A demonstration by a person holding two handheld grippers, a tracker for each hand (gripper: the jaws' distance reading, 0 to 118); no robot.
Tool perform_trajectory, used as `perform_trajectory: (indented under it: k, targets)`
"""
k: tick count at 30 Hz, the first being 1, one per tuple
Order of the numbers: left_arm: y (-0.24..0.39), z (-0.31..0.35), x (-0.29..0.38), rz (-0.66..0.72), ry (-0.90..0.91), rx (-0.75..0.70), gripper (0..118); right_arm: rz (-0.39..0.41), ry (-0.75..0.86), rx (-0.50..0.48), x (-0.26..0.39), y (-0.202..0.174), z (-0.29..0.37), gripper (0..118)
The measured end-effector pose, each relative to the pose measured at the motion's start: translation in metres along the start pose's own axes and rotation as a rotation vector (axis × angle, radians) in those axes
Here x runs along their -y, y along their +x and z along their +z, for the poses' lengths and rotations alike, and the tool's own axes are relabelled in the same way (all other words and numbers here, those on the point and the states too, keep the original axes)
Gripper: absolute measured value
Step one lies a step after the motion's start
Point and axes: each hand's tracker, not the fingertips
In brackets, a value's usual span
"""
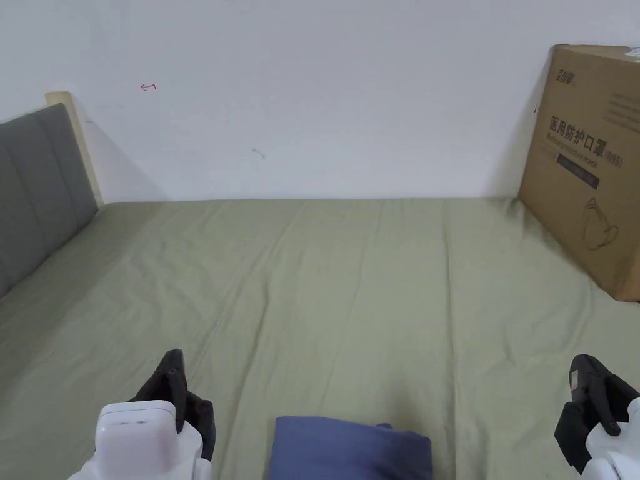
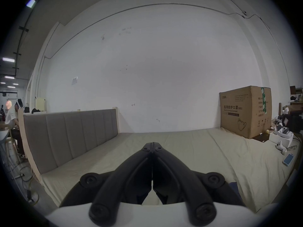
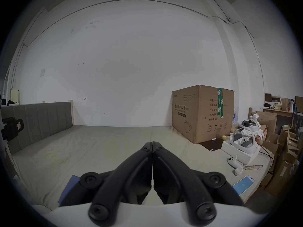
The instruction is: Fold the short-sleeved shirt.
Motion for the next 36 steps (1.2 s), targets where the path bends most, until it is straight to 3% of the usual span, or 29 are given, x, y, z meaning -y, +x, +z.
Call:
perform_trajectory:
  k: [3, 4, 6, 7, 8, 10, 11, 13, 16, 21, 22, 23, 24, 25, 26, 28, 30, 34, 36]
  targets:
    - [-0.011, -0.007, -0.018, -0.006, -0.015, 0.116, 0, 0.022, -0.096, -0.144, -0.012, -0.006, -0.018, 0]
    - [-0.02, -0.009, -0.025, 0.039, -0.024, 0.201, 0, 0.066, -0.207, -0.244, -0.012, -0.012, -0.033, 0]
    - [-0.029, -0.017, -0.031, 0.029, -0.09, 0.187, 0, 0.237, -0.539, -0.355, 0.0, -0.032, -0.072, 0]
    - [-0.03, -0.022, -0.03, 0.003, -0.137, 0.142, 0, 0.238, -0.695, -0.439, 0.016, -0.039, -0.09, 0]
    - [-0.033, -0.027, -0.027, 0.011, -0.183, 0.143, 0, 0.184, -0.825, -0.524, 0.033, -0.044, -0.106, 0]
    - [-0.04, -0.037, -0.016, 0.088, -0.27, 0.206, 0, 0.022, -0.988, -0.566, 0.065, -0.051, -0.133, 0]
    - [-0.044, -0.043, -0.008, 0.137, -0.309, 0.226, 0, -0.016, -1.047, -0.564, 0.079, -0.056, -0.144, 0]
    - [-0.052, -0.057, 0.01, 0.205, -0.403, 0.257, 0, 0.005, -1.092, -0.528, 0.101, -0.065, -0.158, 0]
    - [-0.064, -0.092, 0.04, 0.339, -0.653, 0.46, 0, 0.066, -1.206, -0.53, 0.13, -0.078, -0.178, 0]
    - [-0.085, -0.157, 0.111, 0.778, -1.072, 0.771, 3, 0.066, -1.227, -0.514, 0.136, -0.087, -0.183, 0]
    - [-0.089, -0.167, 0.126, 0.841, -1.109, 0.801, 11, 0.091, -1.226, -0.524, 0.135, -0.088, -0.183, 0]
    - [-0.09, -0.175, 0.138, 0.859, -1.129, 0.822, 26, 0.114, -1.218, -0.536, 0.135, -0.089, -0.182, 0]
    - [-0.092, -0.181, 0.15, 0.867, -1.137, 0.86, 67, 0.122, -1.211, -0.542, 0.136, -0.088, -0.182, 0]
    - [-0.091, -0.188, 0.16, 0.887, -1.151, 0.909, 97, 0.119, -1.208, -0.541, 0.136, -0.087, -0.179, 0]
    - [-0.088, -0.194, 0.171, 0.932, -1.18, 0.969, 114, 0.099, -1.211, -0.53, 0.136, -0.087, -0.179, 0]
    - [-0.077, -0.202, 0.189, 1.073, -1.19, 1.053, 118, 0.048, -1.227, -0.497, 0.136, -0.086, -0.179, 0]
    - [-0.06, -0.21, 0.206, 1.178, -1.232, 1.085, 118, 0.047, -1.227, -0.49, 0.137, -0.087, -0.179, 0]
    - [-0.014, -0.217, 0.211, 1.093, -1.227, 1.244, 118, 0.07, -1.216, -0.497, 0.137, -0.088, -0.177, 0]
    - [0.006, -0.212, 0.207, 0.966, -1.233, 1.212, 115, 0.038, -1.207, -0.498, 0.139, -0.083, -0.175, 0]
